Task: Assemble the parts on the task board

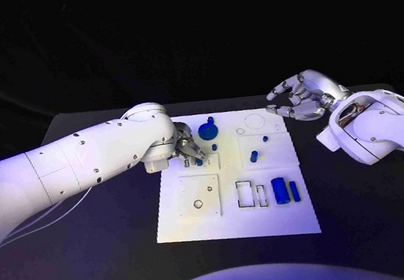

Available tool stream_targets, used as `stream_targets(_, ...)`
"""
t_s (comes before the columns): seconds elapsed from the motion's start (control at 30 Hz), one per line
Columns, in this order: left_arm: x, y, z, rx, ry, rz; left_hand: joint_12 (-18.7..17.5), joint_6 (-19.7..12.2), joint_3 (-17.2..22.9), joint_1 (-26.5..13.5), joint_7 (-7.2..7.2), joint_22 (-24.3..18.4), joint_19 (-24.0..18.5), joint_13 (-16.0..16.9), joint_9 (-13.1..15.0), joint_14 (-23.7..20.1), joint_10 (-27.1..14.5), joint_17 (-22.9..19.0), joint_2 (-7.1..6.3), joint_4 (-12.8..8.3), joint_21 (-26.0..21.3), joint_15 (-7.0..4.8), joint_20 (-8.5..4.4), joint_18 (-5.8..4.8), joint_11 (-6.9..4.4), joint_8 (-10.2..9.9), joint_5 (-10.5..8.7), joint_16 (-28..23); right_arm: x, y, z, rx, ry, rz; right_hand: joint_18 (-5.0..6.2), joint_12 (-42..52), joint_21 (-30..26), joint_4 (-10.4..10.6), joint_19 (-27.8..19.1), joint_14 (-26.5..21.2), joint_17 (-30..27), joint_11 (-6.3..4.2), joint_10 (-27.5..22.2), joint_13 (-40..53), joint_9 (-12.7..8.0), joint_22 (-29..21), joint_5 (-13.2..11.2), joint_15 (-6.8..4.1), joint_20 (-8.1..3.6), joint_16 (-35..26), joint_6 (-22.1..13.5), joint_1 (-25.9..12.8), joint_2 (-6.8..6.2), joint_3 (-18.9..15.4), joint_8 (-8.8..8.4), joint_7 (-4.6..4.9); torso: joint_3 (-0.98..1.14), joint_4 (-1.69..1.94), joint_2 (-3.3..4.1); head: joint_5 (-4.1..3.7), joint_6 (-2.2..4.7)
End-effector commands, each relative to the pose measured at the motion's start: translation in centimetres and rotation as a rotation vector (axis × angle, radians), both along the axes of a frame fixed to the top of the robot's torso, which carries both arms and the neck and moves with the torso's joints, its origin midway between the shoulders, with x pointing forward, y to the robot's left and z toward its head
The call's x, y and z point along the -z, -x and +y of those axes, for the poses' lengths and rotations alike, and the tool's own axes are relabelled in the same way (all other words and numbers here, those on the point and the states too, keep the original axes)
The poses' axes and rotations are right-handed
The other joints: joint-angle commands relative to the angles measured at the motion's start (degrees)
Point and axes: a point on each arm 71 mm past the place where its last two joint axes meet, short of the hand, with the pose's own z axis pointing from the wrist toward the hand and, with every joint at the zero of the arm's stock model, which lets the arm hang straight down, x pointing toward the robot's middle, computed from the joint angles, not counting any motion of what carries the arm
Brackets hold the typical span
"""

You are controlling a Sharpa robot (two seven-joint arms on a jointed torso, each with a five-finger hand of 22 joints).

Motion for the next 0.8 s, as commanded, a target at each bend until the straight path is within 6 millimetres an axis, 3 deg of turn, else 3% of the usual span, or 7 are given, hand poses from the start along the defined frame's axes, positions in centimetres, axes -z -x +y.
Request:
stream_targets(0.03,0.1,0.1,-0.1,0.004,-0.002,0.015,0.1,0.1,-0.3,-0.5,0.19,13.1,4.0,0.0,-0.1,6.1,0.4,15.1,-0.15,0.0,0.4,-0.49,-0.34,-1.03,-0.16,-0.3,-0.24,0.2,0.0,0.1,0.1,-0.010,0.009,-0.002,0.97,0.0,-0.2,0.0,-0.2,5.1,11.6,-0.28,0.8,8.1,0.1,7.8,0.4,-0.50,-0.35,-0.3,0.3,-0.5,-0.07,0.2,0.20,-0.22,-0.02,-0.01,0.04,-0.01,0.02)
stream_targets(0.4,-0.1,0.1,0.1,-0.003,0.004,0.006,0.2,0.4,-2.0,-0.5,0.14,13.3,4.2,0.1,-0.1,6.1,0.5,15.1,-0.55,1.3,0.5,-0.51,-0.35,-1.08,-0.20,-0.1,-0.87,0.2,0.0,0.1,0.1,-0.010,0.009,-0.001,0.96,0.0,-0.2,0.0,-0.2,5.1,11.6,-0.28,0.8,8.1,0.1,7.8,0.3,-0.50,-0.35,-0.3,0.3,-0.6,-0.12,0.2,0.21,-0.22,-0.05,-0.03,0.03,0.07,0.06)
stream_targets(0.53,-0.3,0.2,0.2,-0.013,0.025,0.003,0.3,0.4,-4.6,-0.6,0.18,13.3,4.1,0.2,-0.1,6.1,0.5,15.1,-1.35,3.2,0.5,-0.47,-0.34,-1.05,-0.18,0.0,-1.46,0.2,0.0,0.1,0.0,-0.010,0.009,-0.002,0.96,0.0,-0.2,0.0,-0.2,5.1,11.6,-0.28,0.8,8.1,0.1,7.8,0.3,-0.50,-0.35,-0.3,0.3,-0.6,-0.12,0.2,0.21,-0.22,-0.03,0.01,-0.01,0.05,0.10)
stream_targets(0.67,-1.0,0.2,0.3,-0.030,0.059,-0.009,0.4,-1.2,-7.1,-0.3,0.47,13.0,3.9,0.2,-0.3,6.1,0.2,15.1,-1.61,4.8,0.2,-0.35,-0.31,-0.96,-0.03,-0.7,-2.75,0.2,0.0,0.1,0.0,-0.009,0.009,-0.003,0.95,0.0,-0.2,0.0,-0.2,5.1,11.6,-0.29,0.8,8.1,0.1,7.9,0.3,-0.50,-0.36,-0.3,0.3,-0.7,-0.14,0.3,0.21,-0.22,0.00,0.02,-0.06,0.03,0.20)
stream_targets(0.8,-2.1,-0.1,0.7,-0.045,0.085,-0.034,0.2,-2.5,-8.3,0.3,0.78,12.7,3.6,0.1,-0.8,6.1,-0.1,15.1,-1.51,4.9,-0.2,-0.16,-0.22,-0.84,0.18,-1.7,-2.22,0.2,0.0,0.0,0.0,-0.007,0.009,-0.004,0.95,0.0,-0.2,0.0,-0.2,5.1,11.6,-0.29,0.8,8.1,0.1,7.9,0.3,-0.50,-0.36,-0.3,0.3,-0.7,-0.14,0.3,0.21,-0.22,0.01,0.05,-0.07,0.01,0.48)
